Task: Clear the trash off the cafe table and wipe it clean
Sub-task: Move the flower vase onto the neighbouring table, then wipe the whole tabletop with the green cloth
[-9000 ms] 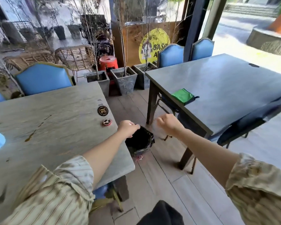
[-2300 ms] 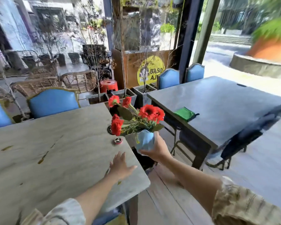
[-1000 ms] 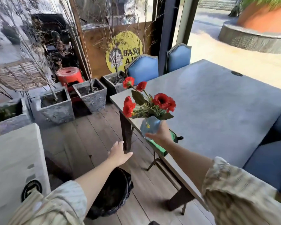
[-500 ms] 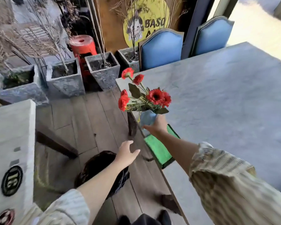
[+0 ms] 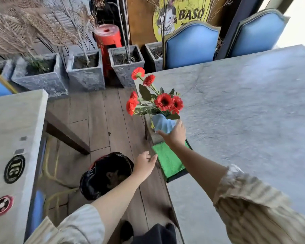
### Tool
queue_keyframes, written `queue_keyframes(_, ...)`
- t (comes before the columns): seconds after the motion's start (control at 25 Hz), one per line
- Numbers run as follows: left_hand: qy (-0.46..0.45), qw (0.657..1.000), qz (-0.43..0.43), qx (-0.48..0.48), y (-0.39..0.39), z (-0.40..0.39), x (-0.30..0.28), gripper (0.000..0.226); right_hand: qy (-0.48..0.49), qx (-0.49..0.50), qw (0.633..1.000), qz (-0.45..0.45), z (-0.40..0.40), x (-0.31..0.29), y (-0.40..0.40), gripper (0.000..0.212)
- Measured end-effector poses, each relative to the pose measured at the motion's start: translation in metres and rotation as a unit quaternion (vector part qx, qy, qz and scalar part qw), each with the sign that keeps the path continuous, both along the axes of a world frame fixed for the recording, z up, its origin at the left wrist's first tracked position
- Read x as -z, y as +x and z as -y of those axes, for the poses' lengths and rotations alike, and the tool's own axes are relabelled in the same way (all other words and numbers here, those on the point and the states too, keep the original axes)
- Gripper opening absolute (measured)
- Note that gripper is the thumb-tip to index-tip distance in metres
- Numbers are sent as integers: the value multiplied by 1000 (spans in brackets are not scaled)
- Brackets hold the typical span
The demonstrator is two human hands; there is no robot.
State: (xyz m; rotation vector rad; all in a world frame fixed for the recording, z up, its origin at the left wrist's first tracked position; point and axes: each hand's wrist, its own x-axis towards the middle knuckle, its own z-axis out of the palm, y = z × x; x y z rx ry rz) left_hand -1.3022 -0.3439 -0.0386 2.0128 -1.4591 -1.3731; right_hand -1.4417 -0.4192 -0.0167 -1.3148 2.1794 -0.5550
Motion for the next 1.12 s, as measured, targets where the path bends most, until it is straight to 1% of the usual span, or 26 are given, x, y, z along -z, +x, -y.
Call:
queue_keyframes(0.04, 11, 999, -17, -46, -6, -1, -1, 58, -9, 2, 1000, -9, -16, -3, -7, 96)
queue_keyframes(0.08, 32, 992, -50, -112, -12, -2, -2, 57, -13, -14, 999, -35, -33, 0, -15, 85)
queue_keyframes(0.16, 82, 956, -138, -247, -24, -3, -4, 54, 0, -75, 994, -79, -71, 8, -31, 69)
queue_keyframes(0.2, 95, 938, -172, -286, -29, -5, -3, 49, 22, -110, 990, -86, -88, 14, -37, 67)
queue_keyframes(0.24, 101, 931, -187, -296, -33, -6, -3, 40, 44, -145, 984, -94, -104, 20, -43, 70)
queue_keyframes(0.28, 99, 932, -192, -292, -37, -8, -3, 31, 57, -178, 977, -106, -117, 26, -47, 76)
queue_keyframes(0.36, 92, 940, -185, -273, -44, -13, 1, 24, 59, -214, 967, -127, -134, 34, -52, 89)
queue_keyframes(0.4, 86, 945, -172, -266, -46, -17, 1, 22, 54, -221, 965, -131, -139, 36, -53, 90)
queue_keyframes(0.52, 41, 967, -100, -232, -53, -32, -9, 19, 55, -219, 966, -125, -153, 35, -49, 80)
queue_keyframes(0.6, 5, 976, -96, -194, -56, -46, -17, 18, 45, -189, 978, -75, -162, 31, -40, 76)
queue_keyframes(0.64, -4, 979, -109, -173, -54, -52, -24, 19, 25, -169, 985, -31, -166, 28, -33, 79)
queue_keyframes(0.72, -14, 977, -158, -141, -47, -65, -32, 22, -17, -123, 989, 85, -171, 18, -19, 88)
queue_keyframes(0.76, -19, 970, -194, -143, -41, -72, -38, 24, -27, -100, 984, 147, -171, 11, -10, 89)
queue_keyframes(0.84, -24, 947, -269, -174, -26, -86, -57, 26, -25, -68, 960, 272, -175, -4, 11, 86)
queue_keyframes(0.92, -21, 927, -305, -217, -1, -100, -73, 27, -26, -73, 917, 390, -181, -16, 36, 82)
queue_keyframes(1.0, -29, 927, -290, -235, 33, -115, -85, 28, -9, -92, 885, 456, -189, -24, 64, 81)
queue_keyframes(1.04, -34, 931, -271, -240, 54, -122, -88, 30, -2, -104, 875, 473, -193, -28, 81, 74)
queue_keyframes(1.12, -45, 937, -230, -259, 94, -138, -91, 39, 20, -127, 863, 489, -201, -33, 118, 52)
